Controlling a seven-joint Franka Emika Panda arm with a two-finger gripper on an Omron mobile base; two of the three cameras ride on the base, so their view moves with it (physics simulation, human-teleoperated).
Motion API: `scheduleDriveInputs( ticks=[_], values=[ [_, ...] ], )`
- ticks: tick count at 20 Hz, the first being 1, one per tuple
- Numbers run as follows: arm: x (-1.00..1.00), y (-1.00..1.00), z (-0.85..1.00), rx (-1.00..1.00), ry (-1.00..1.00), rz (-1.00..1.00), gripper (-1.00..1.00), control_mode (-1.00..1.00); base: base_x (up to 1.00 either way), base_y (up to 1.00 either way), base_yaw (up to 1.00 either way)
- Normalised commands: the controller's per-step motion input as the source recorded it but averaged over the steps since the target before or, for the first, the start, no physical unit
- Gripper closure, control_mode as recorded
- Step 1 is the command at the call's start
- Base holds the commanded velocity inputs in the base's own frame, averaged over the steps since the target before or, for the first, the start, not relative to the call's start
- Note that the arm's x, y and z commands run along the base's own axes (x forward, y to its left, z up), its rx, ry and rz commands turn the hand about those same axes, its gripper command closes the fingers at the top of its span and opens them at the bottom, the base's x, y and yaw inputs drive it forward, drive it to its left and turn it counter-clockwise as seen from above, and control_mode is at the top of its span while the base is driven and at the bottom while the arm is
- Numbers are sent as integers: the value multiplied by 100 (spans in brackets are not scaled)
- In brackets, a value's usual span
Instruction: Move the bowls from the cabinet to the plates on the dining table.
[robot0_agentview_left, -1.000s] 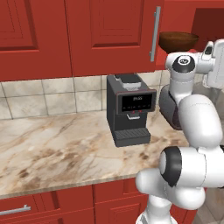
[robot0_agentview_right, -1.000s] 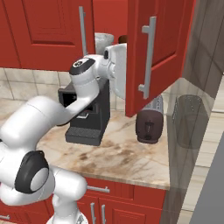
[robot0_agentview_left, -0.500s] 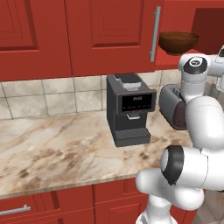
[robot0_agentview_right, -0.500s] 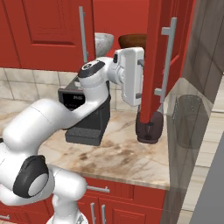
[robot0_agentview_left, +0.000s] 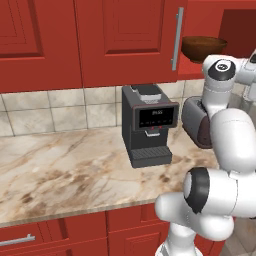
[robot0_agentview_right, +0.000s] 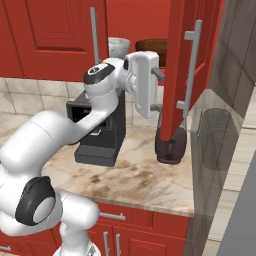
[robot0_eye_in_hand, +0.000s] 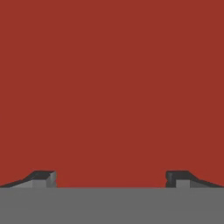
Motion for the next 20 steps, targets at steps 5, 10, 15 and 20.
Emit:
scheduleDriveInputs(
  ticks=[5, 10, 15, 20],
  values=[
    [0, -56, 0, 0, -11, -6, -100, -100, 0, 0, 0],
    [0, -42, 0, 0, -10, -1, -100, -100, 0, 0, 0],
    [-3, 2, 0, 0, -11, 0, -100, -100, 0, 0, 0],
    [-18, 65, 2, 0, -22, 0, -100, -100, 0, 0, 0]
  ],
)
